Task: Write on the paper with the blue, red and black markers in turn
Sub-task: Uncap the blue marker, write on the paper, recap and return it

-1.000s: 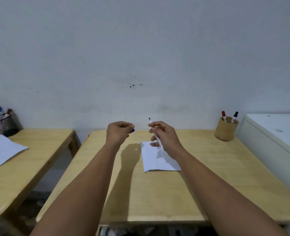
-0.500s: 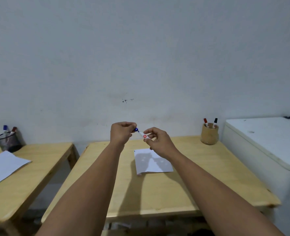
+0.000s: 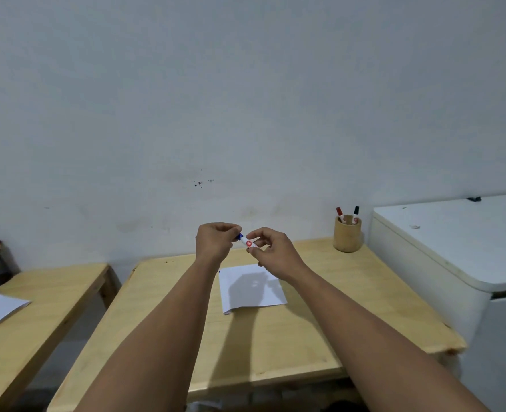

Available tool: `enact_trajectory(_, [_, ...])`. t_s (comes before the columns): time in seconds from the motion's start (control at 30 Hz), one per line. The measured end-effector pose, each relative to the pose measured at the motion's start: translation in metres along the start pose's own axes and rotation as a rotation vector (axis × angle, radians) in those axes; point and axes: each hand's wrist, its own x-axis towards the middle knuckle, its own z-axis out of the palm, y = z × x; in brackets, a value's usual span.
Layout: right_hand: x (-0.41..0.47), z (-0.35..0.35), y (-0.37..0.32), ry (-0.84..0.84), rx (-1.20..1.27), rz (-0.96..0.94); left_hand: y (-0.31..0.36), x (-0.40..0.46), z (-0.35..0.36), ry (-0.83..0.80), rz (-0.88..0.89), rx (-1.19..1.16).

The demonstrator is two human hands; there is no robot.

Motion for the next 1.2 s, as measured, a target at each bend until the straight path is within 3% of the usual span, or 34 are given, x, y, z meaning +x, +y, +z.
enact_trajectory(0.3, [-0.003,-0.039,0.039,0.180,0.020,0.057,-0.004,0.001,0.069,-0.115,-0.038,0.013])
enact_trajectory(0.5, [0.033,-0.115,0.061,0.290,-0.075,0.118,0.030,0.019,0.156,-0.357,0.071,0.125])
enact_trajectory(0.67, [0.076,-0.192,0.060,0.528,-0.170,0.096,0.020,0.042,0.221,-0.387,0.134,0.239])
enact_trajectory(0.77, [0.102,-0.226,0.064,0.580,-0.228,0.075,0.002,0.057,0.253,-0.432,0.124,0.334])
enact_trajectory(0.97, [0.140,-0.249,0.094,0.456,-0.445,0.111,-0.032,0.086,0.307,-0.475,0.075,0.406])
enact_trajectory(1.2, [0.158,-0.241,0.128,0.263,-0.799,0.227,-0.060,0.100,0.341,-0.532,0.031,0.305])
